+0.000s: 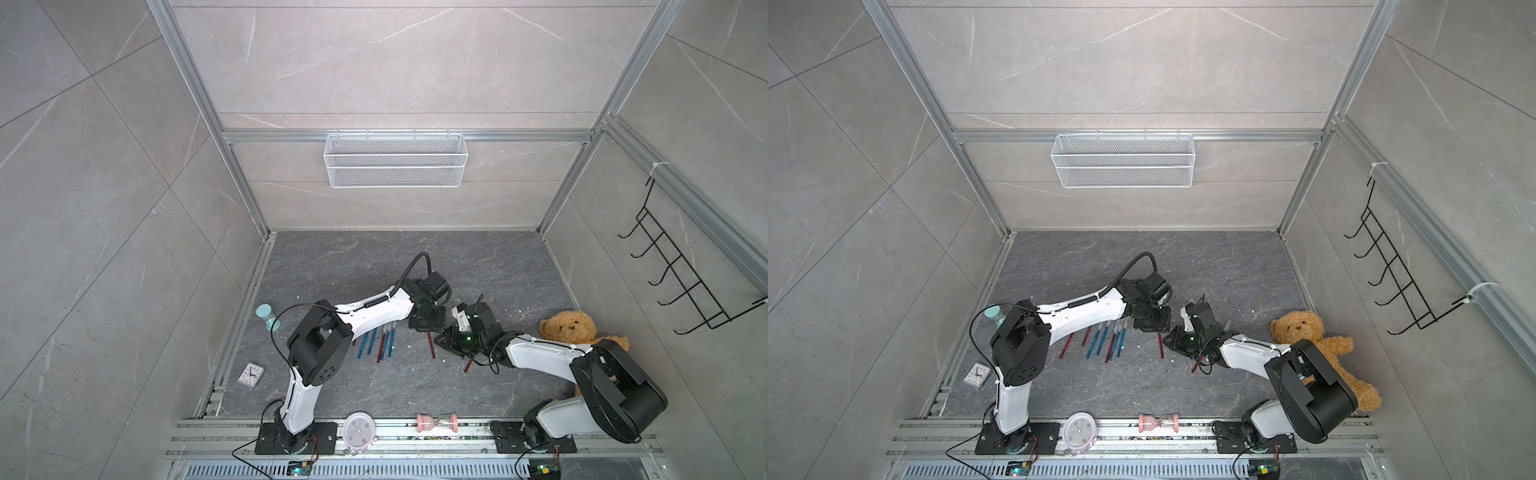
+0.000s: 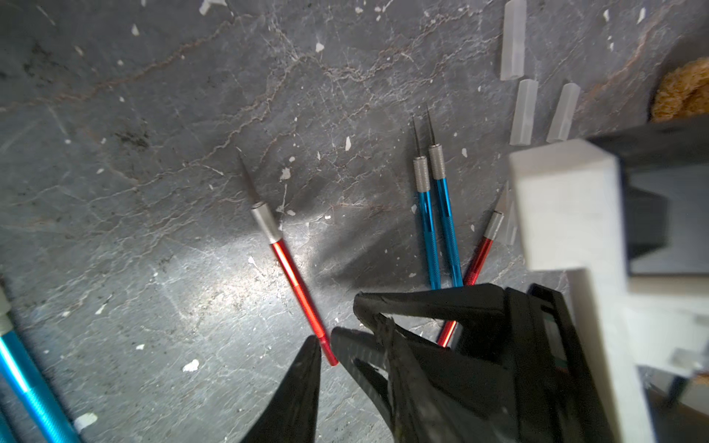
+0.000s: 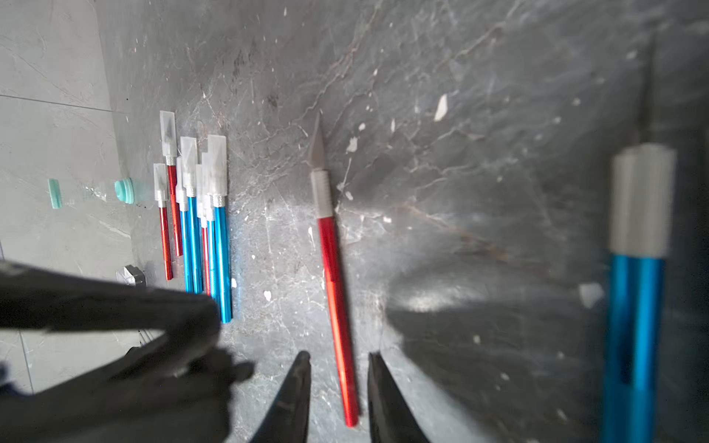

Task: Remove protective caps from carving knives
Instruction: Place the carving knife at the center of the board.

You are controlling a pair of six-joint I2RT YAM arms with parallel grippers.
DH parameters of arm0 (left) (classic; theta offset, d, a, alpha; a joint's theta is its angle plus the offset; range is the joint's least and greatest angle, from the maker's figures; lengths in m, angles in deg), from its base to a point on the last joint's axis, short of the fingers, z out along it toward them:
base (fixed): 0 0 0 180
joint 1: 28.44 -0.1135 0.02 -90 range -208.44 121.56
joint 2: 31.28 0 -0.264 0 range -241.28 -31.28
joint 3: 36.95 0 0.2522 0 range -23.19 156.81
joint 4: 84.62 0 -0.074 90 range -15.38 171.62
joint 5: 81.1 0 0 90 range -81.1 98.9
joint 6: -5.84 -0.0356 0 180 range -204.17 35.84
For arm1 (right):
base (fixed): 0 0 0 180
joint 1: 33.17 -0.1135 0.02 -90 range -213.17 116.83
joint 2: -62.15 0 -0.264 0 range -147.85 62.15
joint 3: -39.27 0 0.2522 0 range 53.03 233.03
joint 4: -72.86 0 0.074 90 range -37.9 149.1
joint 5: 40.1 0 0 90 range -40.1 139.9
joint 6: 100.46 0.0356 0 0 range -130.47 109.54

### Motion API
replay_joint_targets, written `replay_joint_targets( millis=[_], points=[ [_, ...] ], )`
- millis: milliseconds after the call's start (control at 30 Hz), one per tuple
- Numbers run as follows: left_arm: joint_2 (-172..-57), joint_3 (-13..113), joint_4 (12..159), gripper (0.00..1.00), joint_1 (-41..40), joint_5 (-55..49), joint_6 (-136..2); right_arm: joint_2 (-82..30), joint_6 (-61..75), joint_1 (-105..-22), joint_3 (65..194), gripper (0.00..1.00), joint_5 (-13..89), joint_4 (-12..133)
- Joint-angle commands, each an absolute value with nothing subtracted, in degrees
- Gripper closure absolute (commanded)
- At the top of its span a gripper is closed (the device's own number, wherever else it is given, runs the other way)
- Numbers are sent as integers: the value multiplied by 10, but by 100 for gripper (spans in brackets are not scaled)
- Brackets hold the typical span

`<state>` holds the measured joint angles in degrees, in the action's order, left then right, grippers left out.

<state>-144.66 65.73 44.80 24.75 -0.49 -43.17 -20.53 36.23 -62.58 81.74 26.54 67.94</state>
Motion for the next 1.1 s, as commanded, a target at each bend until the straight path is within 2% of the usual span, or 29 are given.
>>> replay_joint_targets(
  millis=[0,267,533,700,800,867,1067],
  points=[
    [-1407,647,444,67,242,-12,-423,-210,373,-630,811,73,271,701],
    [-1370,609,429,62,219,13,-431,-170,361,-630,825,73,280,656],
    [-1296,517,413,31,173,42,-436,-130,331,-628,854,69,295,584],
    [-1269,487,382,20,163,75,-442,-112,308,-623,878,65,311,539],
    [-1257,471,373,16,157,86,-441,-99,293,-612,894,63,314,512],
    [-1252,463,368,9,154,92,-442,-91,282,-600,904,61,312,493],
    [-1260,467,354,10,153,109,-457,-61,253,-552,919,56,295,449]
  ],
)
